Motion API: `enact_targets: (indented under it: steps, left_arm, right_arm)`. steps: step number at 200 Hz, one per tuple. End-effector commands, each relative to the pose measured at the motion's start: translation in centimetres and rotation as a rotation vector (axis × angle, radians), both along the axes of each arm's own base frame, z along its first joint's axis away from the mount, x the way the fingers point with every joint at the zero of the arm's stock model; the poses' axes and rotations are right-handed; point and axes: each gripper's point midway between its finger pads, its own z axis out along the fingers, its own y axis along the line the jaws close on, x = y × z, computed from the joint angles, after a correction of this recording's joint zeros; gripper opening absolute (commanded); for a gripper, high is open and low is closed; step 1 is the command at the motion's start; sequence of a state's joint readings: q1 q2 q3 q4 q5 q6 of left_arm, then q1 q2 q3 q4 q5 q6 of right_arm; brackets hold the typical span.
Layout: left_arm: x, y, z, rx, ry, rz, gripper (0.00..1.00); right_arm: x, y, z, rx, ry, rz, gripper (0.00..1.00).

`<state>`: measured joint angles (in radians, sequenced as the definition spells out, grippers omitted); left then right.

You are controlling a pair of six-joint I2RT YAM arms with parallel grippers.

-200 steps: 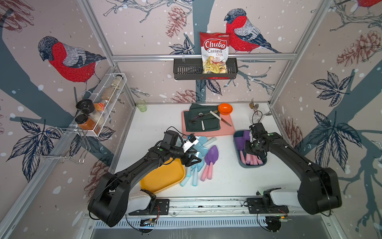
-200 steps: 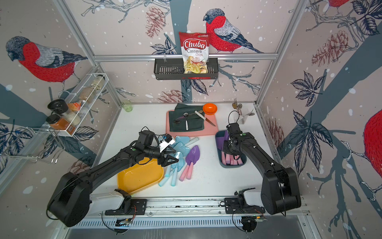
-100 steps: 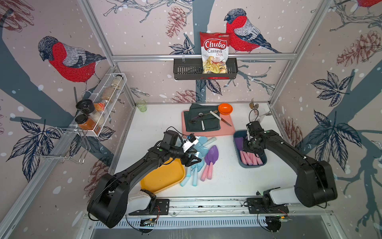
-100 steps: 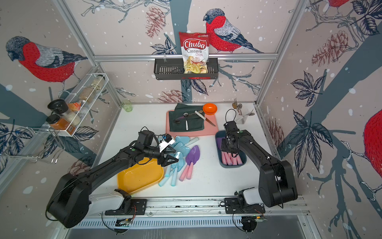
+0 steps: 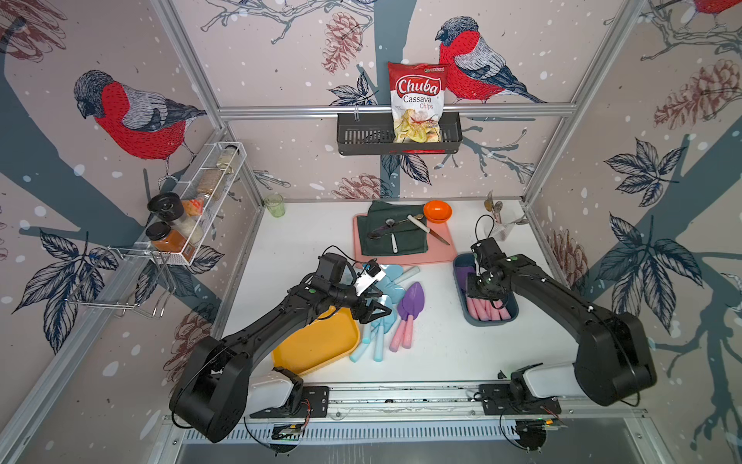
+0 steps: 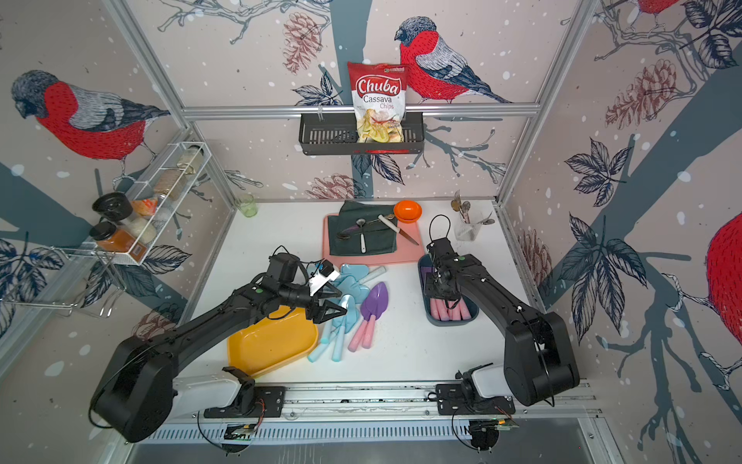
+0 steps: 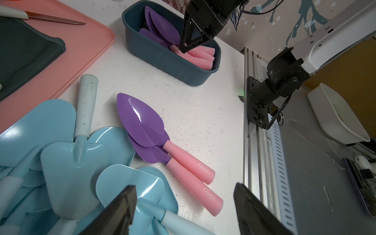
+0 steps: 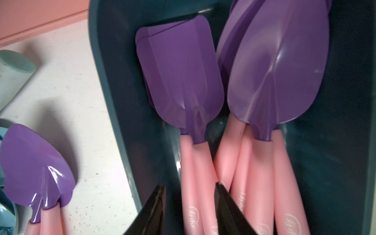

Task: Sort the small shovels by color and place them into the storage box
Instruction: Pick up the shovel from the center of the board.

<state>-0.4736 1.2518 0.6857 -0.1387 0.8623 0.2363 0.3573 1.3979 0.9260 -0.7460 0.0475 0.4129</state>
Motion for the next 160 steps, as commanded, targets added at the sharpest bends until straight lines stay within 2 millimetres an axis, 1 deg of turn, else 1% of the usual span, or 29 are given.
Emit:
enact_targets:
  steps: [1,22,35,50,64,76,87,109,126,144,160]
  left_arm:
    - [-0.1,-0.1,0.2,-0.007,-0.009,-0.012,0.79]
    - [-0.1,-0.1,0.1,-0.003,-0.012,-0.011,0.79]
    - [0.0,0.0,0.1,0.004,-0.019,-0.01,0.79]
    - [0.2,0.2,-0.1,0.024,-0.034,0.0,0.79]
    - [0.8,0.5,-0.3,0.052,-0.052,0.024,0.79]
    - [1.3,0.7,-0.5,0.076,-0.064,0.047,0.79]
    - [1.6,0.9,-0.7,0.093,-0.071,0.064,0.79]
    - [2.2,1.3,-0.9,0.116,-0.087,0.084,0.79]
    - [2.3,1.4,-0.8,0.112,-0.083,0.094,0.79]
    - [2.3,1.4,-0.5,0.095,-0.075,0.094,0.79]
    - [2.1,1.3,-0.5,0.082,-0.065,0.091,0.79]
  right_arm:
    - [-0.4,-0.1,0.0,0.002,-0.001,-0.028,0.44]
    - [-0.5,1.2,1.2,0.024,-0.045,-0.01,0.44]
    - [-0.6,2.5,2.3,0.03,-0.082,0.003,0.44]
    - [-1.1,4.3,3.5,0.031,-0.118,0.011,0.44]
    - [-2.1,6.6,3.9,0.059,-0.133,0.022,0.45]
    - [-3.6,9.2,3.6,0.106,-0.116,0.056,0.45]
    - [-4.9,11.0,3.1,0.128,-0.098,0.052,0.45]
    - [-7.8,14.8,1.5,0.152,-0.062,0.072,0.45]
    - [-9.5,17.4,0.1,0.182,-0.031,0.086,0.45]
    - [-10.4,19.1,-1.1,0.193,-0.008,0.101,0.46]
    - [-10.5,19.1,-2.1,0.166,0.008,0.084,0.46]
